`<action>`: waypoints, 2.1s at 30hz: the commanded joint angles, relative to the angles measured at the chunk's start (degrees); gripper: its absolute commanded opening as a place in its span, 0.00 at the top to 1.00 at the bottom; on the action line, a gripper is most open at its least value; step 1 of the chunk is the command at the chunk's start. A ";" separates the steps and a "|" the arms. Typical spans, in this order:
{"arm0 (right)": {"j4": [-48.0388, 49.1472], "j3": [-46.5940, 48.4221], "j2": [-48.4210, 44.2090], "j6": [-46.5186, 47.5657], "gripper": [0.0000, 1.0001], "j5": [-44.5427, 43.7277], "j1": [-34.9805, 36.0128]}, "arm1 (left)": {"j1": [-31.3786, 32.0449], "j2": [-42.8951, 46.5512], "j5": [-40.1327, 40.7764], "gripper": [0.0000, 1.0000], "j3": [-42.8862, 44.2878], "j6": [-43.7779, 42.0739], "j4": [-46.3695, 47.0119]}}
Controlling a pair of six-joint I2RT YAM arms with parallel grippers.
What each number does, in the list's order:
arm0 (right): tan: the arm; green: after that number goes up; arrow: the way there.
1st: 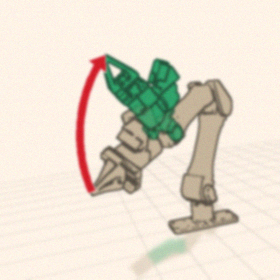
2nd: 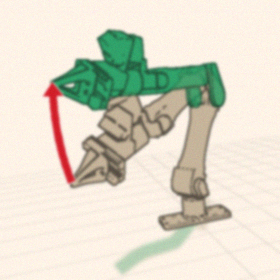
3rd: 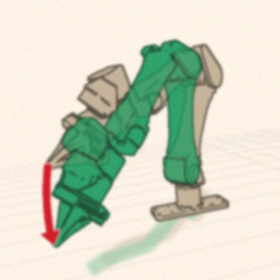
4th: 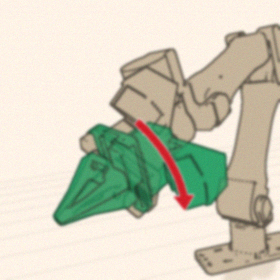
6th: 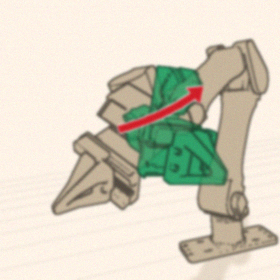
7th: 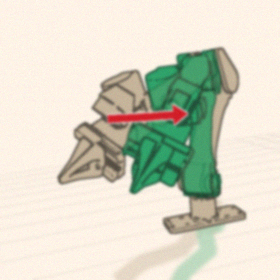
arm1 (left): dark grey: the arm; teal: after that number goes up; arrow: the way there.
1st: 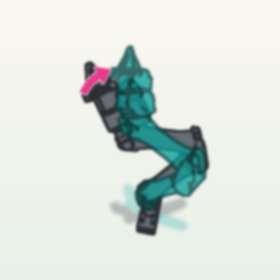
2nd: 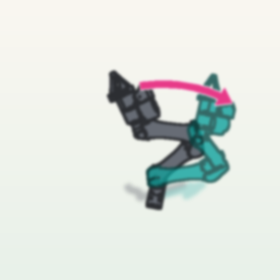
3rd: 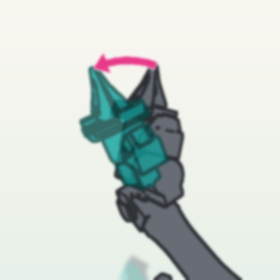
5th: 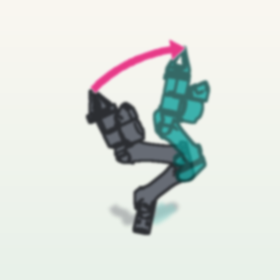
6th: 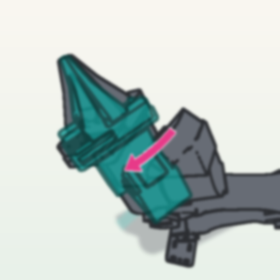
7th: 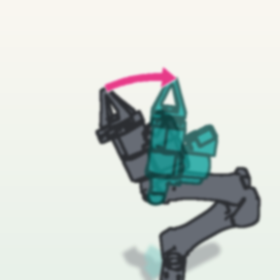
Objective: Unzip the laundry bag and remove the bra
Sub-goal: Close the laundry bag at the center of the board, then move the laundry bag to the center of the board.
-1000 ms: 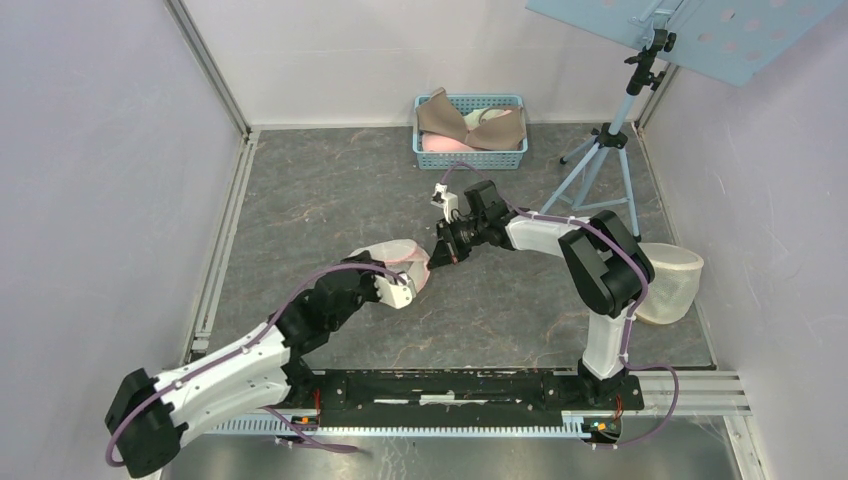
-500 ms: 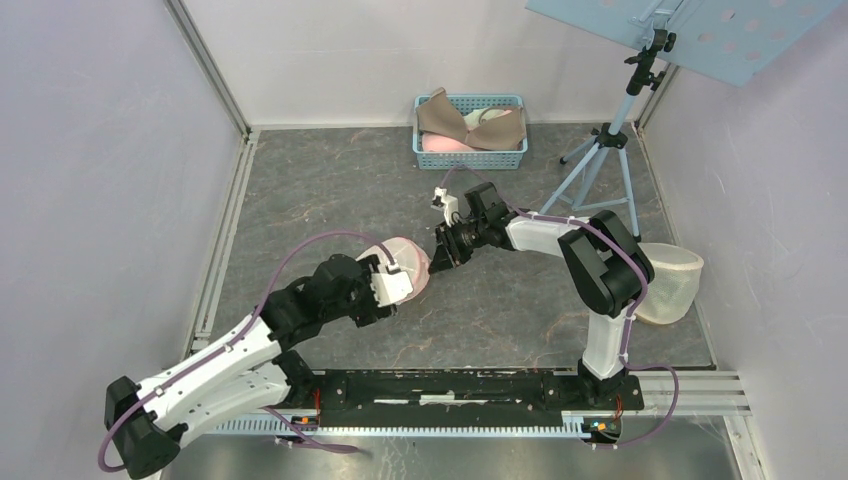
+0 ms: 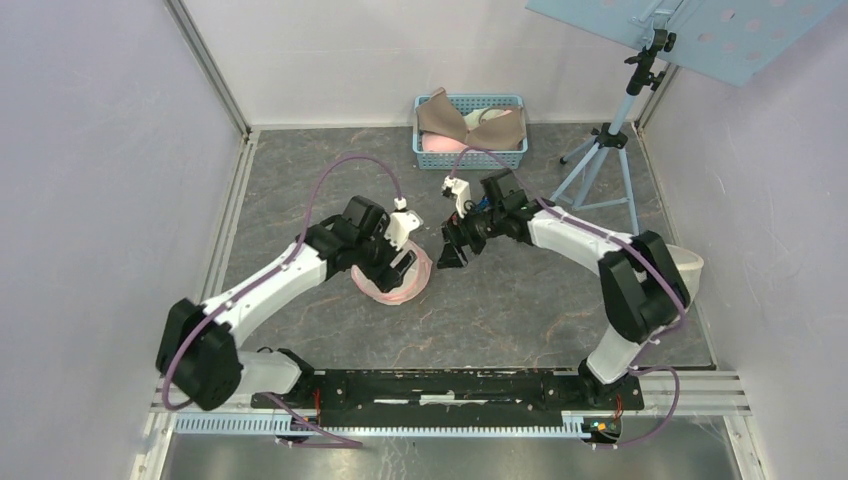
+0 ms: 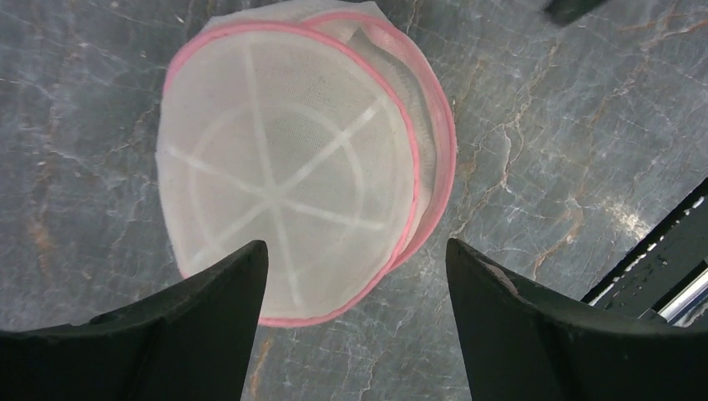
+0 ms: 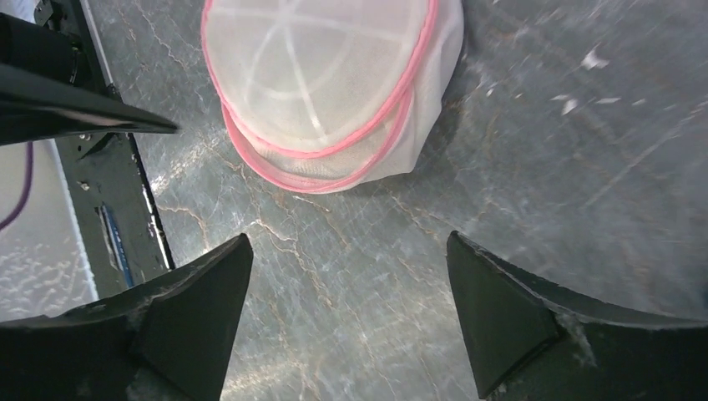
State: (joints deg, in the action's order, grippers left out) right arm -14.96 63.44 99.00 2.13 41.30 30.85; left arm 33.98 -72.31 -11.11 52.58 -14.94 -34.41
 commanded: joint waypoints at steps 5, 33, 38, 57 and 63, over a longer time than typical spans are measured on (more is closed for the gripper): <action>-8.74 1.31 -12.73 15.02 0.02 -3.02 -2.19 | 0.46 -10.94 4.04 0.15 2.14 -0.06 2.63; -37.33 -0.40 -26.85 43.86 0.02 -18.62 -17.71 | -31.63 -32.78 17.50 0.18 12.94 -15.74 4.00; -41.36 1.16 -26.02 48.46 0.02 -22.43 -23.71 | -37.45 -32.77 17.53 0.15 14.66 -19.21 2.87; -37.17 7.17 -17.29 67.73 0.04 -48.67 -45.67 | -36.68 -15.72 6.30 0.00 22.03 -18.34 -7.14; -35.64 3.96 -13.28 69.65 0.06 -52.13 -46.74 | -34.67 -11.24 5.14 0.00 21.87 -18.08 -7.72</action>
State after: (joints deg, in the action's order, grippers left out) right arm -52.60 69.21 83.90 68.18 -6.70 -15.38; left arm -1.63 -86.72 -3.03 72.97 -31.83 -39.99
